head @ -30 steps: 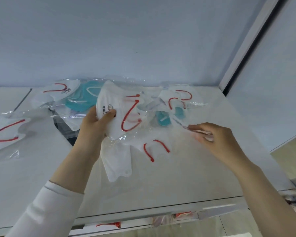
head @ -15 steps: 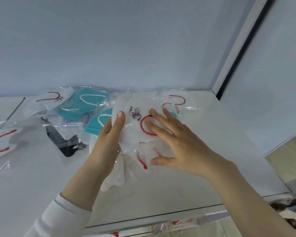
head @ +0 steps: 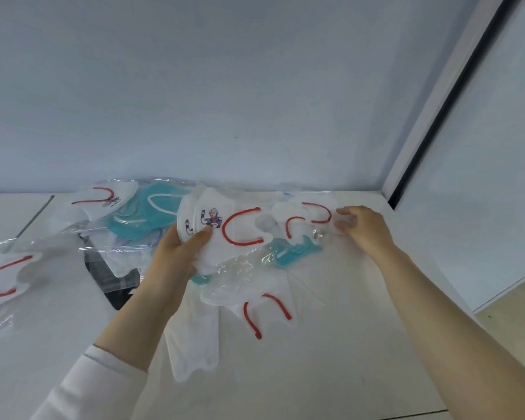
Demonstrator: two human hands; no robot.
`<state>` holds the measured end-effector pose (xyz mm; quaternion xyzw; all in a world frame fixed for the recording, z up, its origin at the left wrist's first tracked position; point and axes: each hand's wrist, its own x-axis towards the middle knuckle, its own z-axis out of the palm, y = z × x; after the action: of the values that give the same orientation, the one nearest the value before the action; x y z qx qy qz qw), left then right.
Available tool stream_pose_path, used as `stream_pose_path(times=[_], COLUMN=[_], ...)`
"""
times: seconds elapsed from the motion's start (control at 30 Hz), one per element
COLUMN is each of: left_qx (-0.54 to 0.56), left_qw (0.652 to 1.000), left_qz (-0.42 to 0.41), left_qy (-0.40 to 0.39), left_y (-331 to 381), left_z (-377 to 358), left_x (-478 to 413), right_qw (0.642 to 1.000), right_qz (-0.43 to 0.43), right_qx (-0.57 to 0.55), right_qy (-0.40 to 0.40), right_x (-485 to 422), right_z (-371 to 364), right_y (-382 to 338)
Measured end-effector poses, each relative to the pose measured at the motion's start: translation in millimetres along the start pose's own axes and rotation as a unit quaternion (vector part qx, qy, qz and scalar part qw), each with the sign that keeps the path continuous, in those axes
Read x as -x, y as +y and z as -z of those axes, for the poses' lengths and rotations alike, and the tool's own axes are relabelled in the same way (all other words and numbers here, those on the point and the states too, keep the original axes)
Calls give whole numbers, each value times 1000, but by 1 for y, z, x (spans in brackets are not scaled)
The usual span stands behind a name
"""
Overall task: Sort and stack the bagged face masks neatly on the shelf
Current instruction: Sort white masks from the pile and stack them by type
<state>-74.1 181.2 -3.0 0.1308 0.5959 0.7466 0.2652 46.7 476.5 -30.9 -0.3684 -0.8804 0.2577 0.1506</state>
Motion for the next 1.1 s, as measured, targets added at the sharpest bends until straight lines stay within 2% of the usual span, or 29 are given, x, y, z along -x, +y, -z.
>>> stream_pose_path(times=[0.07, 0.13, 0.2, 0.33, 0.37, 0.43, 0.47, 0.53, 0.6, 0.7, 0.8, 0.87, 0.97, 1.03, 1.1], left_qx=[4, 3, -1, -6, -3, 1, 6, 6, -3, -12, -1, 13, 22, 16, 3], left_qw=[1000, 1000, 1000, 1000, 1000, 1000, 1000, 999, 999, 999, 999, 998, 996, 993, 991], left_qz=[-4, -6, -2, -1, -4, -14, -20, -29, -27, -32, -52, -67, -91, -113, -132], left_qy=[-5, -2, 4, 9, 12, 19, 23, 27, 27, 16, 10, 3, -6, -3, 0], left_y=[0, 1, 1, 0, 0, 0, 0, -2, -5, -9, -10, -11, -14, -18, -19], left_z=[-2, -5, -8, -15, -16, -18, -19, -24, -32, -44, -56, -65, -74, -73, -69], left_x=[-1, -3, -6, -9, -10, -10, -11, -11, -10, -5, 5, 13, 25, 32, 37], right_qw=[999, 985, 978, 993, 997, 995, 981, 912, 836, 799, 787, 793, 825, 819, 807], right_qz=[13, 24, 36, 31, 23, 15, 6, -39, -81, -98, -122, -141, -155, -159, -153], right_qx=[-5, 42, 69, 7, -11, -71, -138, -355, -518, -591, -605, -592, -538, -539, -556], right_qy=[-52, -165, -193, -117, -76, 70, 137, 203, 158, 49, 18, 19, 75, 116, 124], right_x=[8, 18, 27, 43, 47, 57, 61, 71, 81, 95, 106, 114, 124, 129, 134], right_z=[5, 10, 13, 23, 24, 29, 33, 41, 46, 45, 34, 20, -8, -21, -31], right_y=[4, 6, 8, 9, 8, 2, -3, -19, -36, -51, -64, -75, -92, -104, -114])
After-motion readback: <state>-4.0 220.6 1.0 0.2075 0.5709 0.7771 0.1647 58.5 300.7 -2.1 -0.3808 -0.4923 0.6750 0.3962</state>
